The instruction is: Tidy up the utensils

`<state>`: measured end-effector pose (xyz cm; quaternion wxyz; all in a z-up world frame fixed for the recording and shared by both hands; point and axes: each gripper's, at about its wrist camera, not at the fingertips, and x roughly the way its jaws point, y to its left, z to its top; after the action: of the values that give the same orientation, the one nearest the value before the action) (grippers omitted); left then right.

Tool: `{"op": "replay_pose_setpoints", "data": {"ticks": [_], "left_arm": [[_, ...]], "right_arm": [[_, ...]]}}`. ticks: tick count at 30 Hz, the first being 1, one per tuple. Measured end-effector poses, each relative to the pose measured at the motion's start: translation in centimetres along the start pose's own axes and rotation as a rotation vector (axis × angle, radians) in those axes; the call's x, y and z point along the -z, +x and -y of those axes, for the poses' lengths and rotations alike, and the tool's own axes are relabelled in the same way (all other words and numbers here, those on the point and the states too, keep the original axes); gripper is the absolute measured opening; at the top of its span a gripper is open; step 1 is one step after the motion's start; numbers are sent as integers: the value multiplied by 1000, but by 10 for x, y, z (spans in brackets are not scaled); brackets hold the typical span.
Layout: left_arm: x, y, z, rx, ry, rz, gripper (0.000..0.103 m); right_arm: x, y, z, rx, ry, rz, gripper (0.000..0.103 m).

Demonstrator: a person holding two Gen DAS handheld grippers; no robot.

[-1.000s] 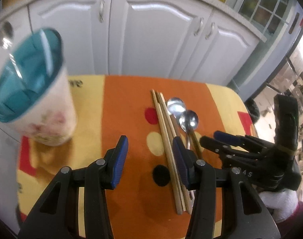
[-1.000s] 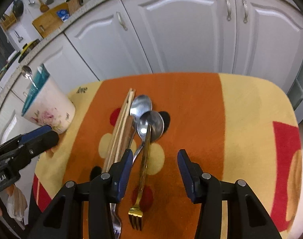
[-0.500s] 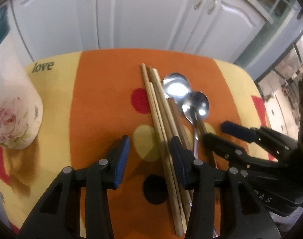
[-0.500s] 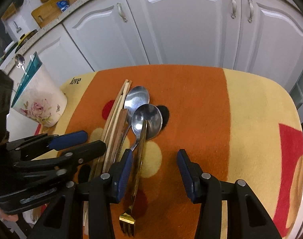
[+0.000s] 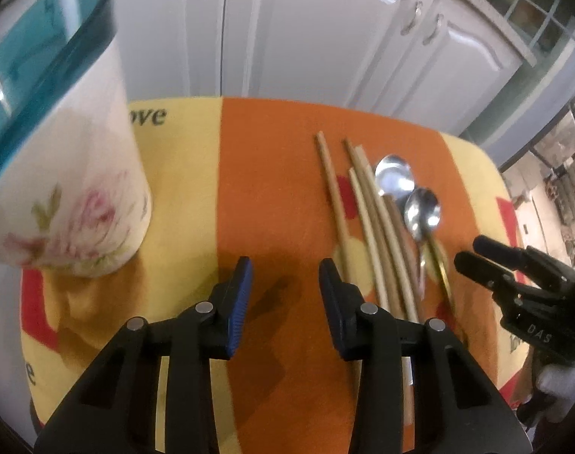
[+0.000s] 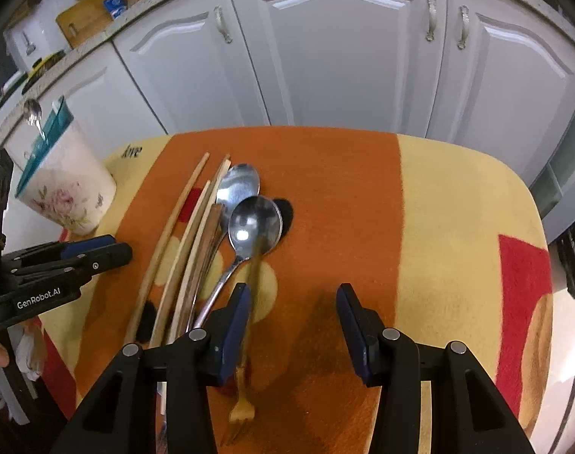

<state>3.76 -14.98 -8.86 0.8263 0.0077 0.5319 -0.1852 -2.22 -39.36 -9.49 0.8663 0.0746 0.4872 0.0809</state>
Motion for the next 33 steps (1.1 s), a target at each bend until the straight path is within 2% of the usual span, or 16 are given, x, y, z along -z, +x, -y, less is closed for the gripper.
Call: {"op": "replay_pose_setpoints", "data": {"ticks": [5,11,16,18,22,24,25,26,29,33], "left_arm": [[-15,11,19,3,14,9,36],[-39,30,25,-13,4,-3,36],[-59,46,29,-41,9,-16,36],[-64,50,29,-56,7,-17,36],[-67,55,33,-78,35,-3,35],[-68,57,34,-93,59,10,25],[-67,57,34,-93,66,15,8],[-67,55,33,-78,64,15,5],[-63,47,30,-19,32,8,5],[-53,19,24,46,-9,38,4]], "right_arm": [[-7,-2,-3,-42,0,6,46],[-12,10,-8,-85,-20,-21,46],[-18,21,-13,-108,-43,-51,40],[-19,27,-16,-99,-66,-69,30],[-18,29,-18,-85,-98,-64,17],[-17,29,-16,-115,-87,-68,9],[-17,28,-14,-121,-80,-67,9],[-17,26,-13,-134,-70,-61,9],[-13,10,-9,-193,-25,-23,8],[-7,-20,-5,-245,-2,37,7]]}}
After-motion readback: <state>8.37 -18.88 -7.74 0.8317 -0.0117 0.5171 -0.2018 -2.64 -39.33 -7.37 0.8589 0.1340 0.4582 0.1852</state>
